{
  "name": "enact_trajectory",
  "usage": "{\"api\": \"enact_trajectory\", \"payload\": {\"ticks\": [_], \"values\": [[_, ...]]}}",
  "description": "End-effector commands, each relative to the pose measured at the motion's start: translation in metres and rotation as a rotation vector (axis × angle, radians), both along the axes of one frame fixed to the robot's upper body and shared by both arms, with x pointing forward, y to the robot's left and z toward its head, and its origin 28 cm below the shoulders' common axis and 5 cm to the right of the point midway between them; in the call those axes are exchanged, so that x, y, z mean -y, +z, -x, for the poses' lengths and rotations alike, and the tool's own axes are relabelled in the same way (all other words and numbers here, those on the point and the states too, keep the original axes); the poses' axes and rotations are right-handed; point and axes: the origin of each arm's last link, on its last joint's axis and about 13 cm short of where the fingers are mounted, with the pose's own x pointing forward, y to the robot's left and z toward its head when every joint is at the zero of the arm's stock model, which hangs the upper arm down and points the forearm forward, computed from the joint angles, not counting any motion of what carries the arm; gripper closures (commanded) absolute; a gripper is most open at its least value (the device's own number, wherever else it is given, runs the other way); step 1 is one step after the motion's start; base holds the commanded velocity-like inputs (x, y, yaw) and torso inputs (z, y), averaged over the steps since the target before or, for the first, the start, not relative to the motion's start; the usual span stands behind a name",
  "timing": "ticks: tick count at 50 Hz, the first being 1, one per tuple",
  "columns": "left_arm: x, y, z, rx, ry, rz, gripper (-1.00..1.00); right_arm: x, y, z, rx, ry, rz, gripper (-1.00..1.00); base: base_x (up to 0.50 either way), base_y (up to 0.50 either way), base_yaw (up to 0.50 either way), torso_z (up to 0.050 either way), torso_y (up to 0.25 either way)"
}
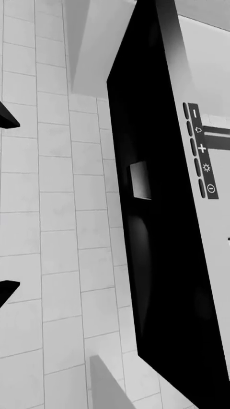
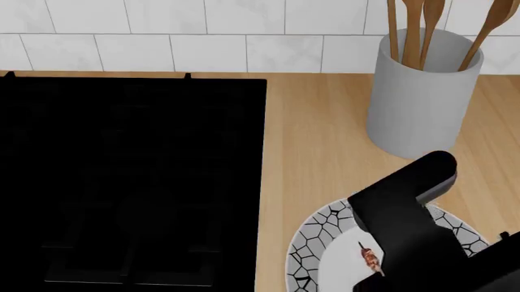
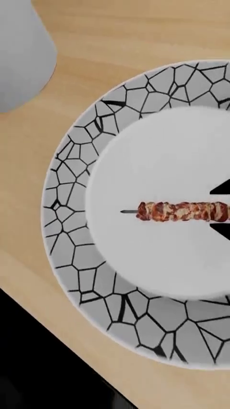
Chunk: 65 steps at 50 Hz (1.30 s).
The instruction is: Pick the kebabs from the plate and place it in the pan.
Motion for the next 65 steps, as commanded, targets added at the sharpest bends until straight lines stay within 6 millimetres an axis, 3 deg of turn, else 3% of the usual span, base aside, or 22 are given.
{"api": "enact_trajectory", "payload": {"ticks": [1,12,35,65], "values": [[-0.001,0.000,0.000,-0.001,0.002,-0.008,-1.00,-0.006,0.035,0.016,0.091,0.018,0.016,1.00,0.00,0.00,0.00,0.000,0.000],[0.002,-0.001,-0.001,-0.004,0.003,0.000,-1.00,-0.015,0.071,0.019,0.313,0.028,-0.065,1.00,0.00,0.00,0.00,0.000,0.000],[-0.005,-0.003,0.013,0.016,0.005,0.015,-1.00,-0.026,0.090,0.026,0.559,0.059,-0.281,1.00,0.00,0.00,0.00,0.000,0.000],[-0.007,-0.006,0.020,0.014,-0.011,0.017,-1.00,-0.040,0.072,0.016,0.642,0.122,-0.324,1.00,0.00,0.00,0.00,0.000,0.000]]}}
